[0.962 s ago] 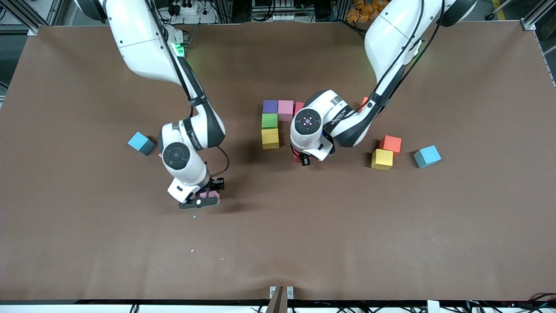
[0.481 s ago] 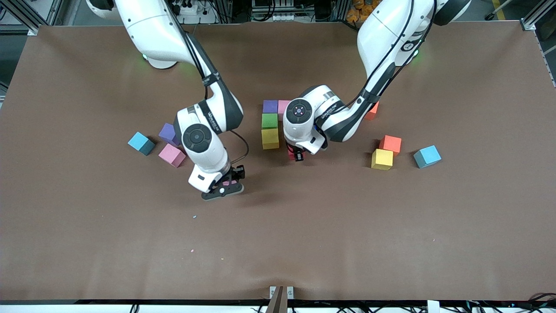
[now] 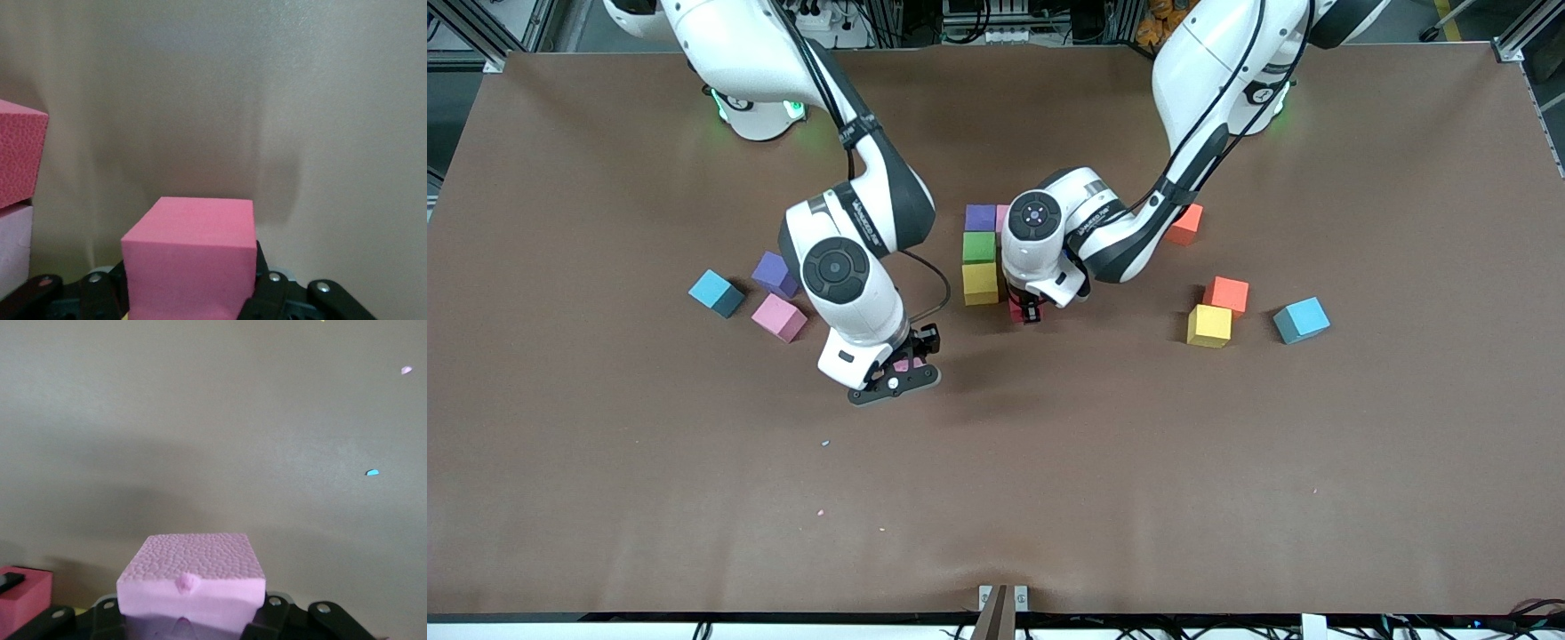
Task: Arrange 11 blocks into digit 3
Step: 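Carry pink to the column with the left gripper while the right lifts lavender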
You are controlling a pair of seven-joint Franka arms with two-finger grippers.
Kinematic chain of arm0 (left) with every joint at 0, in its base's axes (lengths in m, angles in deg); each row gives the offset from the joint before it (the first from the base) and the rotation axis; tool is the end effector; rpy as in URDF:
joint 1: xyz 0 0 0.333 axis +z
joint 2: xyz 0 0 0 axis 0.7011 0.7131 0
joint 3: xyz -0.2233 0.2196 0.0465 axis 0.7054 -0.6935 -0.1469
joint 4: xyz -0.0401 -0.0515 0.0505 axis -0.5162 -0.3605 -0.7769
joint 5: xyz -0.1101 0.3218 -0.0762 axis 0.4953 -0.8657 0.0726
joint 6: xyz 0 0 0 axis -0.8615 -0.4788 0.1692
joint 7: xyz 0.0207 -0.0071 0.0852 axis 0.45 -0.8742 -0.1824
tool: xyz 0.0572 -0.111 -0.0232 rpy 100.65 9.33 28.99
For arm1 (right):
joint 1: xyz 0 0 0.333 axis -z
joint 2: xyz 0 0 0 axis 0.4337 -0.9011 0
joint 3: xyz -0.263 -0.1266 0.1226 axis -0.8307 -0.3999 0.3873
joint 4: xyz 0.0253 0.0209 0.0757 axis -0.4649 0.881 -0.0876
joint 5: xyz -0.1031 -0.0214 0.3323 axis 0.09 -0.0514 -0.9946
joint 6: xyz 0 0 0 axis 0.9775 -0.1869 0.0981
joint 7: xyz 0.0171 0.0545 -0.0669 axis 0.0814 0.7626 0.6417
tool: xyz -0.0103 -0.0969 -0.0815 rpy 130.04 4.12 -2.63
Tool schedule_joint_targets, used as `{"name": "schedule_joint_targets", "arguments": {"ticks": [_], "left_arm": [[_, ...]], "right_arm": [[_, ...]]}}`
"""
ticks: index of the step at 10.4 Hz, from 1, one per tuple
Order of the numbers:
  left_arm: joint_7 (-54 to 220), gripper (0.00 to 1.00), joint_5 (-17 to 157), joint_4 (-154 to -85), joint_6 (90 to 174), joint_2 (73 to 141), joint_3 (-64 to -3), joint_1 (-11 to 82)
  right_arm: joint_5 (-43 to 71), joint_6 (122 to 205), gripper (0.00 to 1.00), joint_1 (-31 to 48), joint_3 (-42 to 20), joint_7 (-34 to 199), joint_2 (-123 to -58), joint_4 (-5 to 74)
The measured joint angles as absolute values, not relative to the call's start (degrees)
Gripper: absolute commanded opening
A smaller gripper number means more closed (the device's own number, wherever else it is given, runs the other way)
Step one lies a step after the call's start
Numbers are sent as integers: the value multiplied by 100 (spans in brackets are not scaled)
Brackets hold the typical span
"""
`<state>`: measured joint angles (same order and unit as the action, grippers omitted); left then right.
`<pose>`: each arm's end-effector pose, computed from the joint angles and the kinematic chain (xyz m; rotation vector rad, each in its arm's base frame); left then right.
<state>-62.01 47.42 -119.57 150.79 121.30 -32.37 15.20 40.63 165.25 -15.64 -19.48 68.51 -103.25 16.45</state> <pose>0.4382 -0.4591 0.2095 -2.0657 -2.3422 0.0775 0.5846 0.3541 0.3468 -3.0771 -0.4495 -0.0419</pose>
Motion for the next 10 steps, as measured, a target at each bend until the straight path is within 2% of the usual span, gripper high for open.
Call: {"name": "schedule_joint_targets", "arguments": {"ticks": [10], "left_arm": [[-6202, 0, 4620, -12329, 15451, 11960, -3226, 1407]], "right_arm": [[4063, 16309, 22, -1573, -1946, 6866, -10228, 1601]]}}
